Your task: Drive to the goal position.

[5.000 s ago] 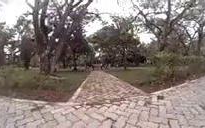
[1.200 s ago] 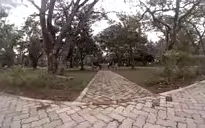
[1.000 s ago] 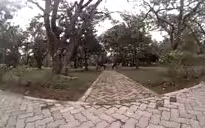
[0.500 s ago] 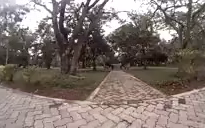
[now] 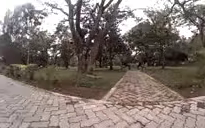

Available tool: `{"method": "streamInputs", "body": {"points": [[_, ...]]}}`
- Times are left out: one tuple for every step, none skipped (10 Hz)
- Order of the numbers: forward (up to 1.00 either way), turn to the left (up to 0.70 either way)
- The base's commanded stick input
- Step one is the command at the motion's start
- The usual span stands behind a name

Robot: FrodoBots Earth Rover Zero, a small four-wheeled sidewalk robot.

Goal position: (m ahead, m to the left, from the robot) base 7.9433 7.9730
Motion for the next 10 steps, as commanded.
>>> {"method": "streamInputs", "body": {"points": [[0.0,0.7],[0.0,0.7],[0.0,0.7],[0.0,0.7],[0.0,0.7],[0.0,0.7],[0.0,0.7],[0.0,0.7],[0.0,0.7],[0.0,0.7]]}}
